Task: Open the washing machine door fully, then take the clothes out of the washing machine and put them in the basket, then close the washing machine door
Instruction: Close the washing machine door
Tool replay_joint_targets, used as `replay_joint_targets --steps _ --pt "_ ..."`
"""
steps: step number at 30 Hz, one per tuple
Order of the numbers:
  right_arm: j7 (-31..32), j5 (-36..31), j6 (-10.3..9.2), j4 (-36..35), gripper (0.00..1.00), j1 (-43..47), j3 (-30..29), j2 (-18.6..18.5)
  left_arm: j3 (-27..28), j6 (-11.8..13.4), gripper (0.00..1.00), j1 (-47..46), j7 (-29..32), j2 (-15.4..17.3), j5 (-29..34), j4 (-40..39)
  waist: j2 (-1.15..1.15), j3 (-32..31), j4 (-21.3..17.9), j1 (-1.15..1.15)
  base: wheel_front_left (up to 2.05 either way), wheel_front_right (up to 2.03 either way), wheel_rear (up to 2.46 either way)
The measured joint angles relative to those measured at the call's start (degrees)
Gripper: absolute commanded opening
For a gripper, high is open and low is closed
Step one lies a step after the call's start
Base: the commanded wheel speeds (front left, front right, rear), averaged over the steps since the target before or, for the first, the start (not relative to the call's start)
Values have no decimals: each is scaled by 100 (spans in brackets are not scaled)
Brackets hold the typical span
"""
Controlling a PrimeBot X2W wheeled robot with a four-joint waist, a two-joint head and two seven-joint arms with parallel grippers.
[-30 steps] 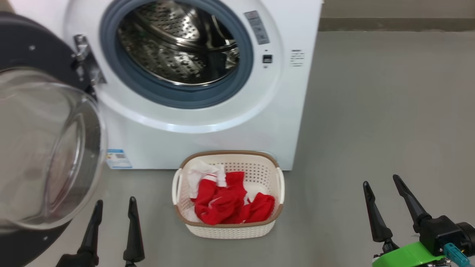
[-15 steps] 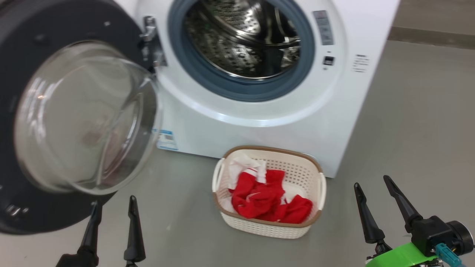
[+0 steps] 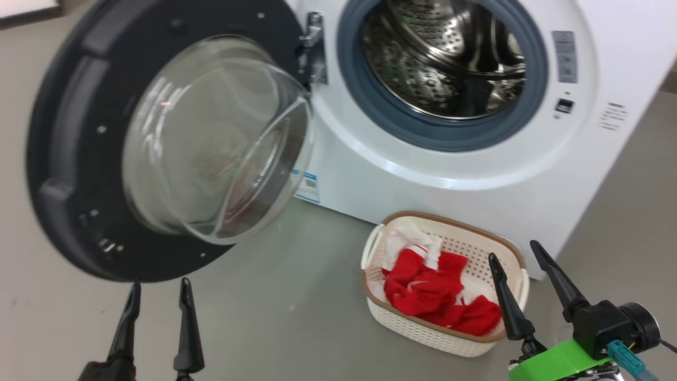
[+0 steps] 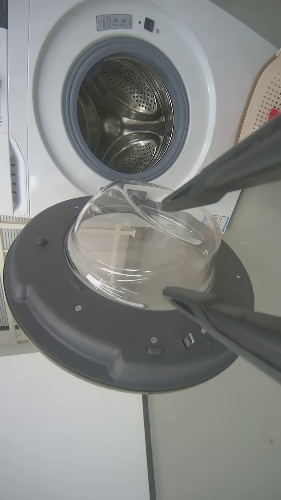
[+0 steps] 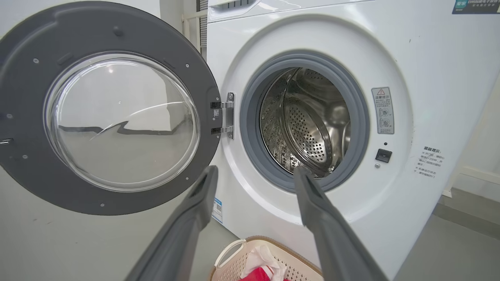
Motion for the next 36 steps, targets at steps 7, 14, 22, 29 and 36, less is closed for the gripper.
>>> replay_joint_targets --steps 7,14,22,29,36 --pt "0 5 0 18 100 -26 213 -2 24 137 100 88 40 23 51 -159 0 7 375 0 0 0 0" --pt "0 5 0 135 100 -87 313 -5 85 287 100 148 5 22 49 -236 0 84 445 0 0 0 0" --pt "0 8 0 178 100 -142 293 -7 122 304 0 166 -26 36 18 -226 0 17 401 0 0 0 0" --pt "1 18 0 163 100 -69 209 -5 438 300 0 -135 -222 82 -221 -344 0 -108 323 0 0 0 0" --pt "1 4 0 154 100 5 178 -5 1131 123 0 -1311 -305 419 -768 53 0 -139 116 0 0 0 0"
